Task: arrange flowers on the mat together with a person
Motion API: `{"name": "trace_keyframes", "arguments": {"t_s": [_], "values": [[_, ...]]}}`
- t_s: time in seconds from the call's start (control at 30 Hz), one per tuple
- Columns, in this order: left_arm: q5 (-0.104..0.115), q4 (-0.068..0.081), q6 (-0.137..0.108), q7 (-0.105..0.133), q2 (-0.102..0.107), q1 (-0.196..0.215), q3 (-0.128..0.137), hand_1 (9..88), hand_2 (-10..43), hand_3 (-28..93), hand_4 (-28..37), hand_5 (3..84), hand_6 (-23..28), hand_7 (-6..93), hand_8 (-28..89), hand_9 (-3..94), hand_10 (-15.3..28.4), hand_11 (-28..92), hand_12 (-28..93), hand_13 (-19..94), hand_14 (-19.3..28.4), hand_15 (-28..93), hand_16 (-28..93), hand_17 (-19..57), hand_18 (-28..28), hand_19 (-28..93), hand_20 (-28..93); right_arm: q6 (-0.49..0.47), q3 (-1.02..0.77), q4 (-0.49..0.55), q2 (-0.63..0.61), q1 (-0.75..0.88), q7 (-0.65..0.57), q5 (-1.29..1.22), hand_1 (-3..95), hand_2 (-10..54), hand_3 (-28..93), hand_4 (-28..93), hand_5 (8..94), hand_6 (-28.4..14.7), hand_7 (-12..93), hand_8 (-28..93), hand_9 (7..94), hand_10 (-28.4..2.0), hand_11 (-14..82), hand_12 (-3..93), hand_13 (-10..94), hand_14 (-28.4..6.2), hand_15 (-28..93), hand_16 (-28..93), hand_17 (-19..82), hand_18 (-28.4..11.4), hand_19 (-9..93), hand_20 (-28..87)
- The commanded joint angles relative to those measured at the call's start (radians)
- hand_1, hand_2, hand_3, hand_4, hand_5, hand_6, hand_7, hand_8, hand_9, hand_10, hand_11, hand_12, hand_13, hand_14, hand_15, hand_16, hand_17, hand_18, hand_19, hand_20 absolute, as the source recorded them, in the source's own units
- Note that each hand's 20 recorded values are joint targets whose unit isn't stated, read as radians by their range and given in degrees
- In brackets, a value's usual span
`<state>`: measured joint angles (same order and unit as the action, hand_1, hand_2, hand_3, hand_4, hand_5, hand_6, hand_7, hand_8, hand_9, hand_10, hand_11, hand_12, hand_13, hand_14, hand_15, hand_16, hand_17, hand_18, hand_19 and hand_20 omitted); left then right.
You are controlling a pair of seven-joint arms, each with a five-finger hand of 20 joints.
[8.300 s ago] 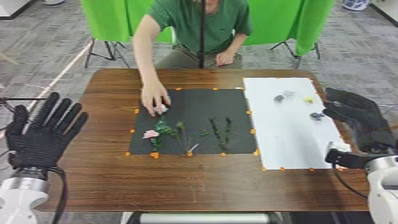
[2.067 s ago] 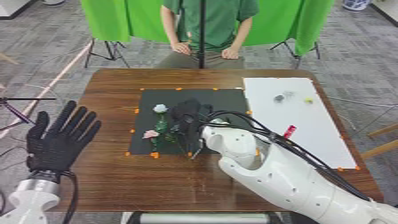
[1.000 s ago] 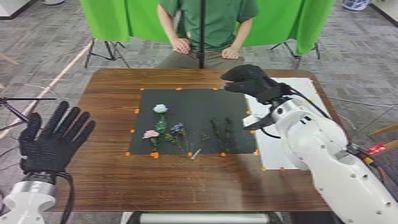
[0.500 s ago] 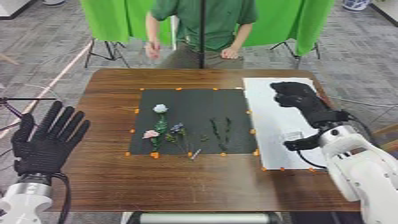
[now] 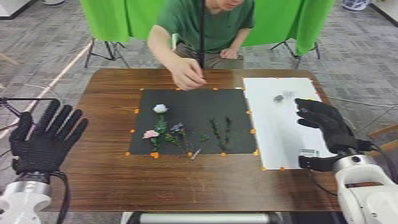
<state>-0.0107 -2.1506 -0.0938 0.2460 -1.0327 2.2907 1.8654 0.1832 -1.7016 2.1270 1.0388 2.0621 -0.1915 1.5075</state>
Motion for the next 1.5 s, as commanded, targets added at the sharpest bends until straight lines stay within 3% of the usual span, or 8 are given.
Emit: {"name": "trace_keyframes", "arguments": {"t_s": [0.03, 0.17, 0.23, 0.37, 0.63, 0.97, 1.5], "values": [[0.013, 0.016, -0.012, -0.02, 0.001, -0.028, -0.03, 25.9, 11.0, 70, -28.3, 41.1, 5.8, 5.4, -8, 37.7, 14.4, 15, 9, 28, 15.2, 26, -5, -3.1, 12.8, 29, 12, 0.011, 0.034, -0.001, -0.007, -0.038, 0.013, 0.01, 26.5, 8.5, 80, -26, 40.9, -2.4, 18, -13, 40.3, -10.7, 9.3, 11.8, 35, -9.7, 22, 10, 18, -15.0, 42, 14], [-0.009, 0.016, 0.008, -0.027, -0.004, -0.018, -0.024, 25.9, 11.0, 70, -28.3, 41.2, 5.9, 5.4, -8, 37.7, 14.4, 15, 9, 28, 15.2, 26, -5, -3.1, 12.8, 29, 12, 0.029, 0.044, 0.001, -0.01, -0.039, 0.007, 0.004, 26.6, 8.5, 80, -26, 40.9, -2.4, 18, -13, 40.0, -10.6, 9.3, 11.7, 35, -9.8, 22, 10, 18, -15.0, 42, 14], [-0.012, 0.009, 0.006, -0.014, -0.009, -0.005, -0.014, 26.0, 11.1, 70, -28.3, 41.1, 5.9, 5.3, -8, 37.6, 14.4, 15, 9, 28, 15.2, 26, -5, -3.1, 12.8, 29, 12, 0.024, 0.04, 0.002, -0.012, -0.039, 0.011, 0.016, 26.6, 8.5, 80, -26, 40.2, -2.8, 18, -13, 39.1, -10.4, 9.3, 11.7, 34, -9.9, 22, 10, 18, -15.0, 42, 14], [-0.005, 0.006, 0.002, -0.012, -0.009, 0.002, -0.009, 25.9, 11.1, 70, -28.3, 41.0, 5.8, 5.3, -8, 37.6, 14.4, 15, 9, 28, 15.3, 26, -5, -3.2, 12.8, 29, 12, 0.024, 0.032, 0.006, -0.005, -0.035, 0.007, 0.0, 26.4, 8.3, 80, -26, 38.9, -3.2, 18, -13, 38.0, -10.6, 9.4, 11.9, 34, -10.0, 23, 10, 18, -15.0, 42, 14], [-0.004, 0.012, 0.005, -0.017, -0.007, -0.013, -0.031, 25.9, 11.2, 70, -28.3, 40.9, 5.7, 5.4, -8, 37.5, 14.5, 15, 9, 28, 15.4, 26, -5, -3.3, 12.8, 29, 12, 0.029, 0.055, 0.002, -0.017, -0.062, 0.003, 0.015, 26.6, 8.2, 80, -26, 39.0, -3.2, 18, -13, 37.9, -10.5, 9.4, 11.8, 34, -10.2, 23, 10, 18, -15.0, 43, 14], [-0.007, 0.007, 0.004, -0.012, -0.012, -0.002, -0.015, 25.9, 11.2, 69, -28.3, 40.9, 5.8, 5.4, -8, 37.5, 14.6, 15, 9, 28, 15.4, 26, -5, -3.3, 12.9, 29, 12, 0.024, 0.069, -0.001, -0.015, -0.06, -0.009, 0.017, 27.2, 8.2, 80, -26, 39.4, -3.1, 19, -14, 38.0, -10.5, 9.5, 11.7, 34, -10.4, 24, 10, 18, -15.1, 43, 14], [0.0, 0.007, -0.003, -0.011, -0.013, 0.001, -0.034, 25.9, 11.2, 70, -28.3, 40.9, 5.8, 5.3, -8, 37.4, 14.5, 15, 9, 28, 15.3, 26, -5, -3.3, 12.9, 29, 12, 0.011, 0.067, 0.004, -0.014, -0.045, -0.045, 0.043, 27.7, 8.5, 80, -26, 39.5, -3.1, 19, -14, 37.7, -10.6, 9.6, 11.8, 35, -10.8, 25, 10, 17, -15.7, 44, 14]]}}
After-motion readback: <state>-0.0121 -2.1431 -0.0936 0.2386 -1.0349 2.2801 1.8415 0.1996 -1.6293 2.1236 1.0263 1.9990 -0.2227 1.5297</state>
